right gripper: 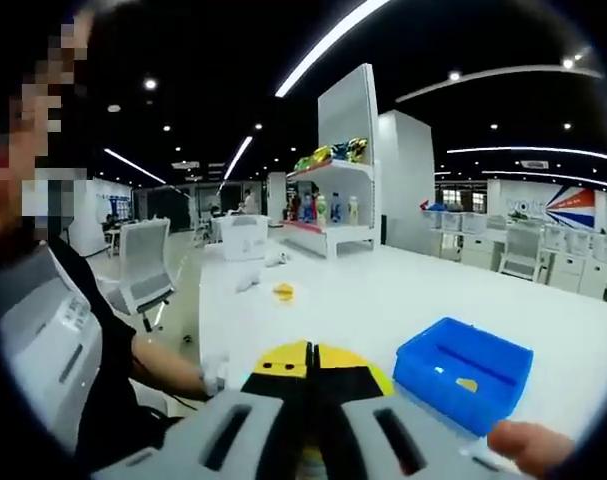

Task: Open the lid of the chip container on the table, take out the chips, place them into the box in front of the container, and close the lid

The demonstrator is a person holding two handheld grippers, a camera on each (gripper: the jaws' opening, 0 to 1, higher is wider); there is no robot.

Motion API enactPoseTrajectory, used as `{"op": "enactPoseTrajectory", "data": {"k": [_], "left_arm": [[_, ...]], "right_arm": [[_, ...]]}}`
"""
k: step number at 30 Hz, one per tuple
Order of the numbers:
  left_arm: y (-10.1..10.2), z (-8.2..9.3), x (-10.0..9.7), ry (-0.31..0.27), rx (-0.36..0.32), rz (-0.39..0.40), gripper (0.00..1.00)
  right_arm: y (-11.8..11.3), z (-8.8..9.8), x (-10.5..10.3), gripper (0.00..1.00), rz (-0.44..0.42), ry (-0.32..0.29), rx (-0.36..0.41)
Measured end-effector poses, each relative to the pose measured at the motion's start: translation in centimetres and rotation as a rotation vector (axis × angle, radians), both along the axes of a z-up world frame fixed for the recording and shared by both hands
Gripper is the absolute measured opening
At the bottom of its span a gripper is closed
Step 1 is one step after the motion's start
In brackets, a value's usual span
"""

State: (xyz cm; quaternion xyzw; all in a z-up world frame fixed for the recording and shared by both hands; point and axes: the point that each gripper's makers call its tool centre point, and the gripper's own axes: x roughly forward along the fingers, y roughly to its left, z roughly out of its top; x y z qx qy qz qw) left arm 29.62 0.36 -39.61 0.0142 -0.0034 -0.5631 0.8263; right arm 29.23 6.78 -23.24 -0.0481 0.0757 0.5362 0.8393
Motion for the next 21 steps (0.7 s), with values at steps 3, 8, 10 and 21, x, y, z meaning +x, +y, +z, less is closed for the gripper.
{"op": "enactPoseTrajectory", "data": {"k": [3, 8, 10, 21], "left_arm": [[0.0, 0.0, 0.0, 0.002, 0.0, 0.0, 0.53], [0.1, 0.0, -0.1, 0.002, 0.002, 0.0, 0.53], [0.0, 0.0, -0.1, 0.003, 0.001, -0.002, 0.53], [0.0, -0.1, -0.2, 0.003, 0.003, 0.001, 0.53]], "right_arm": [[0.0, -0.1, -0.2, 0.0, 0.02, 0.003, 0.018], [-0.1, -1.2, -0.7, 0.0, 0.052, -0.029, -0.02], [-0.2, -0.6, 0.2, 0.0, 0.033, -0.019, 0.022], [0.0, -0.4, 0.2, 0.01, 0.028, -0.031, 0.083]]}}
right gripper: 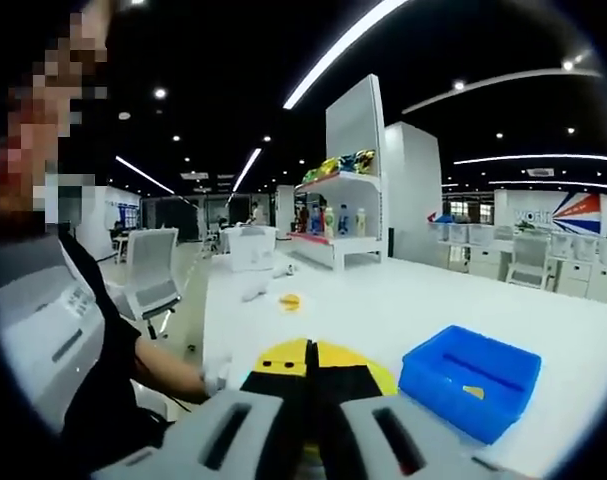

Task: Open the lid of the chip container on the table, take out the chips, place them into the box in front of the container, and close the lid

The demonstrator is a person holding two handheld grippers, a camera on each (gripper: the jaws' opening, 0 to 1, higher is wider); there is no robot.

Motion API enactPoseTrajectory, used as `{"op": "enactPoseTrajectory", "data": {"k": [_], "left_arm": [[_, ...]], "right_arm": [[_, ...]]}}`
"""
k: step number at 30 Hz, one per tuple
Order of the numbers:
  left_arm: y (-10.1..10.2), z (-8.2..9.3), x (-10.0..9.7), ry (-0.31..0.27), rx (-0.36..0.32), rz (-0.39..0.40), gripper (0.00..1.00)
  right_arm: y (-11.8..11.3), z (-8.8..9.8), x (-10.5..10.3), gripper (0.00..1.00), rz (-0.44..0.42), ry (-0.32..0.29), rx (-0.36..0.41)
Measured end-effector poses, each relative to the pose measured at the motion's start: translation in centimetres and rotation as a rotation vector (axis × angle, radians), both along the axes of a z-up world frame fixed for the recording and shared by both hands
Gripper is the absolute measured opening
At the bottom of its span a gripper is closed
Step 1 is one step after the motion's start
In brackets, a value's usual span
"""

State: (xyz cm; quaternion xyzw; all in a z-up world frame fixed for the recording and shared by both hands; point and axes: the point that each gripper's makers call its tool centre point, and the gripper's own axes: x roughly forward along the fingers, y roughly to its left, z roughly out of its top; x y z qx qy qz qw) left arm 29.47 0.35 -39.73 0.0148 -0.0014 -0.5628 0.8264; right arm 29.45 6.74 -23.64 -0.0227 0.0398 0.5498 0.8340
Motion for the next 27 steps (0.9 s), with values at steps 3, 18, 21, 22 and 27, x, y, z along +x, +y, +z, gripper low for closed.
{"op": "enactPoseTrajectory", "data": {"k": [3, 18, 21, 22, 27], "left_arm": [[0.0, 0.0, 0.0, 0.0, 0.001, 0.002, 0.53], [0.6, 1.8, -0.7, 0.008, -0.084, -0.037, 0.61], [1.1, 3.1, -1.2, 0.039, -0.157, -0.077, 0.7], [1.5, 3.4, -1.4, 0.05, -0.174, -0.093, 0.74], [3.1, 3.2, -1.8, 0.086, -0.143, -0.091, 0.95]], "right_arm": [[0.2, 0.2, -0.1, 0.02, 0.019, -0.017, 0.012], [-5.1, 11.2, 1.7, 0.53, -0.108, -0.209, 0.336], [-6.2, 11.8, 1.4, 0.66, -0.111, -0.217, 0.364], [-6.3, 11.8, 1.4, 0.75, -0.111, -0.221, 0.367], [-6.7, 11.0, 0.8, 0.97, -0.076, -0.245, 0.32]]}}
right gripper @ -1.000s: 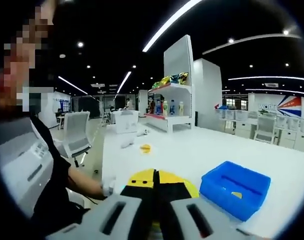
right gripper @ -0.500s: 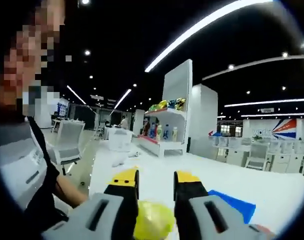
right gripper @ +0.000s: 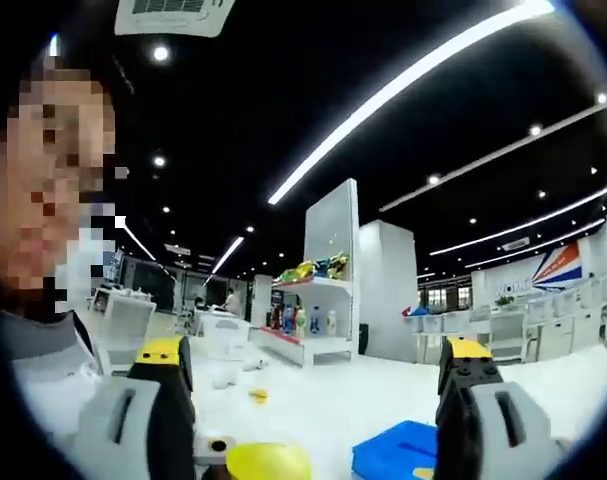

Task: Open the lid of the chip container on the table, take out the chips, place them into the box in front of the container, and close the lid

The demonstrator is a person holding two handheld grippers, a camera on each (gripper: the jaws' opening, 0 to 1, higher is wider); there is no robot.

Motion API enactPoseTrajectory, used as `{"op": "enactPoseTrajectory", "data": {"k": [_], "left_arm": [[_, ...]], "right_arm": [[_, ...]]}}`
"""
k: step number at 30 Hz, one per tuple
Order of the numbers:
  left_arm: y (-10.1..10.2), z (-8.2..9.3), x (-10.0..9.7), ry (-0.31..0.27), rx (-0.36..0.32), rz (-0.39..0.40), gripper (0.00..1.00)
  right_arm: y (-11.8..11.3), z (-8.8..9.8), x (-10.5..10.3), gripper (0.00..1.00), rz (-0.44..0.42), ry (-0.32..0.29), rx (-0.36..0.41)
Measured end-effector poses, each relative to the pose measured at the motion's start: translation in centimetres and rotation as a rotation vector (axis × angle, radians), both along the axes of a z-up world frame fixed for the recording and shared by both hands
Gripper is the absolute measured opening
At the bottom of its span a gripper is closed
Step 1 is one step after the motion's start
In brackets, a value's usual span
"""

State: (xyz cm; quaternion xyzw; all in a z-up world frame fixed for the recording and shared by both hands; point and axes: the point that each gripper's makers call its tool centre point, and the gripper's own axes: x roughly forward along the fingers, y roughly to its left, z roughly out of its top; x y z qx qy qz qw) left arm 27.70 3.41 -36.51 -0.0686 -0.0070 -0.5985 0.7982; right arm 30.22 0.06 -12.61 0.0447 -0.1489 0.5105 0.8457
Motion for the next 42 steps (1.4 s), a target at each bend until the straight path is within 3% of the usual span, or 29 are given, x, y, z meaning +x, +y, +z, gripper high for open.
{"op": "enactPoseTrajectory", "data": {"k": [4, 7, 14, 17, 21, 27, 30, 34, 39, 42], "left_arm": [[2.3, 0.9, -0.1, 0.001, 0.003, 0.038, 0.95], [5.2, 3.1, 1.1, -0.025, -0.037, 0.124, 0.95], [11.6, 8.7, 4.2, -0.069, -0.139, 0.292, 0.95], [13.2, 10.8, 4.8, -0.098, -0.167, 0.325, 0.95], [15.0, 13.4, 6.5, -0.12, -0.145, 0.377, 0.95], [15.5, 15.6, 8.8, -0.165, -0.092, 0.454, 0.95], [15.6, 16.4, 10.9, -0.184, -0.076, 0.509, 0.95], [14.8, 17.0, 14.0, -0.183, -0.106, 0.573, 0.95], [13.9, 15.8, 16.6, -0.146, -0.131, 0.596, 0.95], [13.9, 14.1, 17.9, -0.123, -0.112, 0.615, 0.95]], "right_arm": [[0.3, -1.5, 0.1, 0.97, -0.032, -0.041, -0.077], [0.1, -2.0, 0.1, 0.97, -0.04, -0.052, -0.088], [-1.8, -1.0, 1.9, 0.97, -0.073, -0.015, 0.011], [-2.6, -0.4, 3.0, 0.97, -0.084, 0.005, 0.044], [-3.4, 0.1, 4.5, 0.97, -0.121, 0.003, 0.043], [-4.5, -0.5, 7.0, 0.97, -0.177, -0.002, 0.025], [-5.4, -1.1, 8.4, 0.97, -0.199, 0.014, 0.042], [-6.6, -2.0, 11.0, 0.97, -0.238, 0.028, 0.092], [-7.3, -4.1, 13.7, 0.97, -0.273, 0.081, 0.148], [-7.5, -6.4, 15.2, 0.97, -0.303, 0.119, 0.141]]}}
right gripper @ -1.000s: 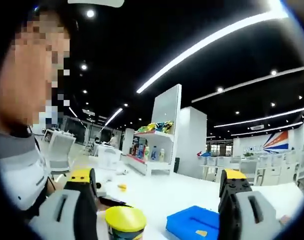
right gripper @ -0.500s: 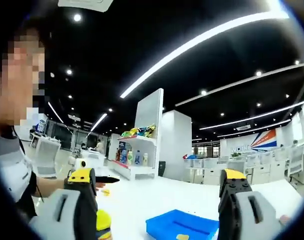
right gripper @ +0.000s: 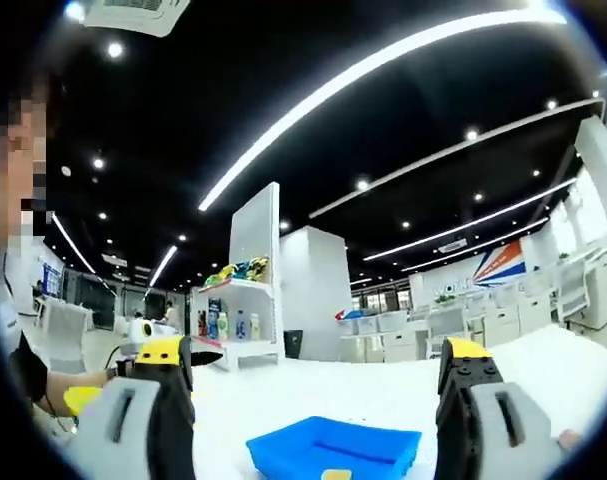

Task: Open the lid of the chip container on the table, take out the chips, place them into the box in front of the container, and close the lid

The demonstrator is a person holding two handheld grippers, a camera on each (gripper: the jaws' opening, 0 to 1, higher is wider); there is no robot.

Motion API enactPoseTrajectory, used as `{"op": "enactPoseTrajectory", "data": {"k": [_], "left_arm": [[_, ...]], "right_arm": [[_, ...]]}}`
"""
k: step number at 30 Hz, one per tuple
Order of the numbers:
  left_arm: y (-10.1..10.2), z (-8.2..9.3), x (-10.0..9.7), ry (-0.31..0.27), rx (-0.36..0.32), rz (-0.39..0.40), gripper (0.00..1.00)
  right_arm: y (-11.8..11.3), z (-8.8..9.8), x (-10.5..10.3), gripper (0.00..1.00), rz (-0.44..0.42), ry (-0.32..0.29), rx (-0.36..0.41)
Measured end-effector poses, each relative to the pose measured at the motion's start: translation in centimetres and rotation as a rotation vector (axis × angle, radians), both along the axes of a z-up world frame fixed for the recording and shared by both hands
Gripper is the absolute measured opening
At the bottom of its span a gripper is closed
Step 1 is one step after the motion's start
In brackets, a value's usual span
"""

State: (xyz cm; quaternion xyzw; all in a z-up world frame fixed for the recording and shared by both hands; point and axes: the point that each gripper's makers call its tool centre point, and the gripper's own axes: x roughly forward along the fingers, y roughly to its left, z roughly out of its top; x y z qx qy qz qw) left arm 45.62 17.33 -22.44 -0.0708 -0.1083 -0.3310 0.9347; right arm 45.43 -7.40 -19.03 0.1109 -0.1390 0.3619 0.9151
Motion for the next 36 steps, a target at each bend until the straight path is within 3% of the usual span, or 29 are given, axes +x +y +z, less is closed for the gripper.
{"op": "enactPoseTrajectory", "data": {"k": [3, 5, 10, 13, 15, 19, 21, 23, 24, 26, 29, 31, 33, 36], "left_arm": [[0.6, -1.8, 0.9, 0.021, 0.018, 0.028, 0.95], [1.2, -2.8, 1.5, 0.031, 0.009, 0.044, 0.95], [2.5, -4.8, 3.2, 0.008, -0.033, 0.086, 0.95], [2.6, -7.0, 4.8, 0.023, 0.023, 0.112, 0.95], [2.5, -8.5, 5.7, 0.049, 0.026, 0.111, 0.95], [0.3, -11.4, 6.0, 0.113, 0.02, 0.025, 0.95], [-1.3, -12.9, 5.8, 0.12, 0.083, -0.011, 0.95], [-2.6, -14.2, 5.6, 0.137, 0.165, -0.031, 0.95], [-3.2, -14.6, 5.5, 0.138, 0.188, -0.039, 0.95], [-4.6, -14.8, 5.2, 0.149, 0.17, -0.068, 0.95], [-6.3, -15.9, 4.9, 0.176, 0.195, -0.103, 0.95], [-6.5, -16.6, 5.0, 0.197, 0.209, -0.11, 0.95], [-6.3, -17.1, 5.2, 0.234, 0.194, -0.108, 0.94], [-6.1, -17.1, 5.2, 0.243, 0.191, -0.104, 0.88]], "right_arm": [[0.1, -2.6, 1.3, 0.97, 0.004, 0.051, -0.004], [0.5, -3.5, 2.0, 0.97, 0.038, 0.081, 0.037], [1.0, -5.2, 3.2, 0.97, 0.07, 0.079, 0.069], [1.5, -6.8, 3.8, 0.97, 0.086, 0.08, 0.048], [1.8, -8.0, 4.2, 0.97, 0.084, 0.092, 0.016], [2.2, -11.0, 5.1, 0.97, 0.089, 0.109, -0.023], [2.3, -12.9, 5.6, 0.97, 0.085, 0.168, -0.051], [2.6, -14.2, 5.9, 0.97, 0.078, 0.165, -0.102], [2.8, -15.1, 6.2, 0.97, 0.066, 0.18, -0.12], [3.0, -16.5, 6.5, 0.97, 0.053, 0.186, -0.18], [3.4, -17.8, 6.7, 0.95, 0.061, 0.205, -0.199], [3.8, -19.4, 6.5, 0.91, 0.09, 0.279, -0.222], [4.1, -19.9, 6.9, 0.9, 0.086, 0.283, -0.229], [4.6, -20.5, 6.8, 0.9, 0.099, 0.295, -0.242]]}}
